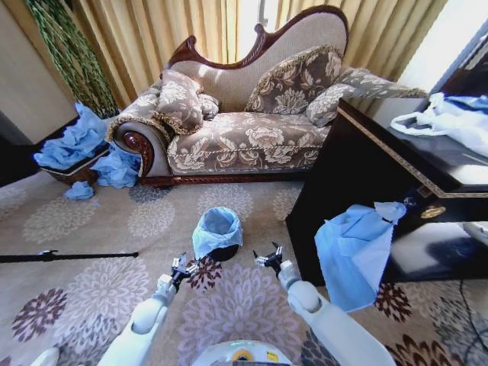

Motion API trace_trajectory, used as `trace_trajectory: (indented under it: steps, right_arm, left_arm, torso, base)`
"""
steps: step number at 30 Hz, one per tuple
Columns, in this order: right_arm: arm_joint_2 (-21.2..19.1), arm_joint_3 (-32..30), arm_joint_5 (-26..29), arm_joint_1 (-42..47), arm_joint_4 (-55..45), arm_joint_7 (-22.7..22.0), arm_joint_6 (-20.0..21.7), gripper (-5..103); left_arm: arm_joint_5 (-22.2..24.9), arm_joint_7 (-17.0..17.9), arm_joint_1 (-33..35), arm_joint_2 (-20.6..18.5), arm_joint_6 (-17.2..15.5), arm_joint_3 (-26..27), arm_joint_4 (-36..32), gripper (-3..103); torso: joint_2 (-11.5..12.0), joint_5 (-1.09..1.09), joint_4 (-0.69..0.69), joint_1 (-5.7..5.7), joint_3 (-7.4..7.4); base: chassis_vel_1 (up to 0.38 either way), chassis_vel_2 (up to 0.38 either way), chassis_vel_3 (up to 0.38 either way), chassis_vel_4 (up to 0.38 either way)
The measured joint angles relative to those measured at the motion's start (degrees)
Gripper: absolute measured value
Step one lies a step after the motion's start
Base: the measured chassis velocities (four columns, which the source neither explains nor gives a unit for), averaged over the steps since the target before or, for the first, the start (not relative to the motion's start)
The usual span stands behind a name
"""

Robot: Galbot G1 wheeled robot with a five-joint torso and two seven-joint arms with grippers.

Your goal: Place a garbage bag over the trash bin.

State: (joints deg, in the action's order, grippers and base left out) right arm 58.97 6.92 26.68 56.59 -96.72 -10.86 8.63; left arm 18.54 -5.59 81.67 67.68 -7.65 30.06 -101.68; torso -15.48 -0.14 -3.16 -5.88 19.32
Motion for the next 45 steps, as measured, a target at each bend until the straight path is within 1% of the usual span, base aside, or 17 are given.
trace_trajectory:
  steps: [1, 6, 9, 11, 12, 14, 15, 19, 22, 26, 34, 36, 37, 38, 39, 41, 45]
  right_arm:
    - [-0.3, 0.5, 3.2, -1.8, -1.8, -1.0, 1.4, 100]
    - [0.5, 2.8, 8.8, -7.4, -3.1, -3.7, 3.2, 98]
    - [2.5, 5.1, 14.7, -13.9, -3.6, -5.1, 5.6, 83]
    - [2.9, 5.7, 16.1, -15.2, -3.7, -5.2, 6.3, 83]
    - [3.5, 6.4, 17.3, -16.6, -3.4, -5.2, 7.0, 75]
    - [4.2, 6.9, 16.7, -17.4, -2.1, -4.8, 6.7, 75]
    - [4.3, 6.8, 16.0, -17.0, -1.7, -4.4, 6.6, 67]
    - [3.8, 5.2, 13.9, -14.4, -1.3, -3.3, 6.2, 59]
    - [1.9, 2.2, 8.5, -10.0, 0.4, 0.8, 4.1, 50]
    - [1.3, -0.9, 5.0, -5.4, 2.1, 3.2, 1.8, 35]
    - [2.2, -6.7, -0.2, 2.2, 2.4, 5.0, -0.3, 19]
    - [2.4, -8.6, -1.9, 4.4, 2.3, 5.7, -1.1, 12]
    - [2.5, -9.8, -2.4, 5.7, 2.1, 6.0, -1.4, 12]
    - [2.5, -9.8, -2.4, 5.7, 2.1, 6.0, -1.4, 12]
    - [2.5, -10.8, -2.7, 6.7, 1.8, 6.0, -1.6, 4]
    - [2.8, -12.4, -3.0, 8.3, 1.7, 6.3, -2.0, 1]
    - [2.9, -14.0, -3.2, 9.6, 1.7, 6.5, -2.6, 0]
  left_arm:
    - [3.8, 2.3, 0.8, -0.1, -3.0, 0.6, -3.7, 98]
    - [9.2, 7.7, 1.4, -0.6, -8.7, 1.3, -10.7, 100]
    - [12.4, 12.6, 1.6, -1.5, -17.2, 3.0, -16.8, 100]
    - [12.7, 13.5, 1.7, -1.7, -18.6, 3.5, -17.9, 100]
    - [13.4, 14.9, 1.8, -2.1, -20.3, 4.0, -19.3, 100]
    - [14.7, 17.3, 1.8, -2.9, -21.2, 4.1, -20.9, 100]
    - [15.3, 18.8, 1.5, -3.7, -20.9, 3.5, -21.3, 100]
    - [17.2, 19.7, -1.3, -6.5, -21.1, 0.9, -21.4, 100]
    - [25.5, 20.7, -8.0, -10.6, -24.6, -2.8, -20.6, 100]
    - [36.0, 22.3, -16.4, -13.8, -26.5, -7.6, -17.4, 100]
    - [46.9, 26.0, -29.9, -12.4, -28.0, -16.9, -8.7, 100]
    - [52.1, 32.7, -33.9, -10.7, -29.4, -21.1, -6.4, 100]
    - [56.8, 38.9, -36.2, -9.8, -30.3, -23.6, -5.4, 100]
    - [56.8, 38.9, -36.2, -9.8, -30.3, -23.6, -5.4, 100]
    - [60.2, 43.4, -37.7, -9.2, -31.1, -24.9, -4.6, 100]
    - [62.6, 49.9, -40.1, -7.8, -31.0, -27.1, -2.6, 98]
    - [62.4, 53.0, -42.4, -5.9, -29.9, -29.0, 0.3, 92]
  torso:
    - [0.0, -0.01, -0.01, 0.0, 0.0]
    - [0.0, 0.0, 0.0, 0.0, 0.0]
    - [0.0, -0.01, 0.01, -0.01, 0.01]
    - [0.0, 0.0, 0.01, 0.0, 0.01]
    - [0.0, -0.01, 0.03, 0.0, 0.01]
    - [0.0, -0.02, 0.04, -0.01, 0.01]
    - [0.0, -0.01, 0.04, -0.01, 0.01]
    - [0.0, -0.01, 0.03, 0.0, 0.01]
    - [0.0, -0.01, -0.05, -0.01, 0.01]
    - [0.0, -0.01, 0.02, -0.01, 0.01]
    - [0.0, 0.0, 0.01, -0.01, 0.01]
    - [0.0, 0.0, 0.0, -0.01, 0.01]
    - [0.0, 0.0, -0.02, -0.01, 0.01]
    - [0.0, 0.0, -0.02, -0.01, 0.01]
    - [0.0, 0.0, -0.02, -0.01, 0.01]
    - [0.0, 0.01, 0.02, -0.01, 0.0]
    - [0.0, 0.01, 0.02, -0.01, 0.01]
  base:
    - [0.0, 0.0, 0.0, 0.0]
    - [0.0, 0.0, 0.0, 0.0]
    - [0.0, 0.0, 0.0, 0.0]
    - [0.0, 0.0, 0.0, 0.0]
    - [0.0, 0.0, 0.0, 0.0]
    - [0.0, 0.0, 0.0, 0.0]
    - [0.0, 0.0, 0.0, 0.0]
    - [0.0, 0.0, 0.0, 0.0]
    - [0.0, 0.0, 0.0, 0.0]
    - [0.0, 0.0, 0.0, 0.0]
    - [0.0, 0.0, 0.0, 0.0]
    - [0.0, 0.0, 0.0, 0.0]
    - [0.0, 0.0, 0.0, 0.0]
    - [0.0, 0.0, 0.0, 0.0]
    - [0.0, 0.0, 0.0, 0.0]
    - [0.0, 0.0, 0.0, 0.0]
    - [0.0, 0.0, 0.0, 0.0]
